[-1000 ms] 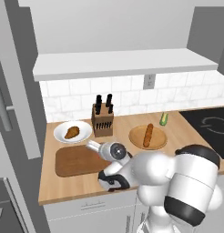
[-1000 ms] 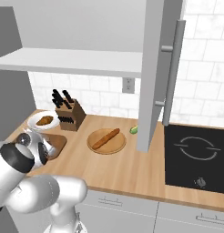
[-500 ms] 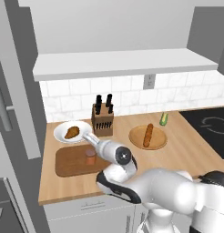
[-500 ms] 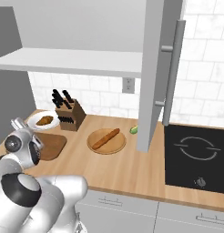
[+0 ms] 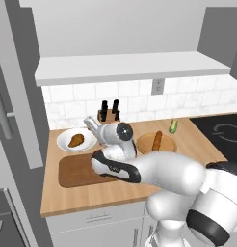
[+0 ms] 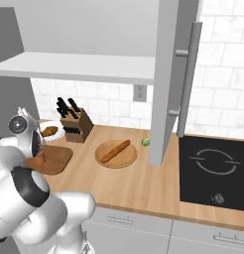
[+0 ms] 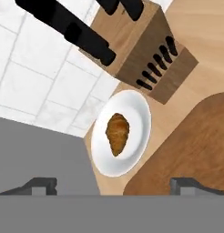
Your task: From the different types of pastries on the counter, select a croissant and place it on the cutting board. Then retrieve a jar of jam from the cabinet and place it alongside the croissant on the cutting board.
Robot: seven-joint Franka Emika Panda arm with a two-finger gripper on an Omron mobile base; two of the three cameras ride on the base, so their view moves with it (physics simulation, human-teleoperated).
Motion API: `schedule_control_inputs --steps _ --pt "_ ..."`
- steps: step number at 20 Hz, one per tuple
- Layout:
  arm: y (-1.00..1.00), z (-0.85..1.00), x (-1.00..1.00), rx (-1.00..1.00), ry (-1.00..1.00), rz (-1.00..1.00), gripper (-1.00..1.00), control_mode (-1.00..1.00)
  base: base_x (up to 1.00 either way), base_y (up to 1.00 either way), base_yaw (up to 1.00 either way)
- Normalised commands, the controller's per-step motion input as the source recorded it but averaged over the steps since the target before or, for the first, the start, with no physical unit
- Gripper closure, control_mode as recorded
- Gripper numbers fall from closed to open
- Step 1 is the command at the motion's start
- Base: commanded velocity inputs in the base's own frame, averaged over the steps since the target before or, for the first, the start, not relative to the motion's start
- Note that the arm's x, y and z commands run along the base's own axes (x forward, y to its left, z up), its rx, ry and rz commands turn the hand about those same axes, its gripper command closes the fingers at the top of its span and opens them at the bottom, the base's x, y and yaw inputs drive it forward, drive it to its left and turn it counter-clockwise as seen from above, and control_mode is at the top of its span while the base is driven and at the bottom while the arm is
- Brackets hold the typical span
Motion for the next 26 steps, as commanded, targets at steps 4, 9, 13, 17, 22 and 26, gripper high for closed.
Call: schedule_control_inputs --steps 4,9,13,17,22,26 --pt "0.62 -0.06 0.90 -0.10 0.90 -0.07 -1.00 -1.00 0.00 0.00 0.00" --pt "0.24 -0.27 0.25 0.01 0.15 0.00 -1.00 -1.00 0.00 0.00 0.00" --pt "0.36 -0.08 0.64 -0.02 -0.04 0.01 -1.00 -1.00 0.00 0.00 0.00" --pt "0.13 -0.58 -0.09 -0.09 0.10 0.00 -1.00 -1.00 0.00 0.00 0.00" --pt "0.00 -0.62 -0.04 -0.09 0.09 0.00 -1.00 -1.00 0.00 0.00 0.00" --pt "0.00 -0.12 0.75 0.00 -0.01 -0.02 -1.00 -1.00 0.00 0.00 0.00"
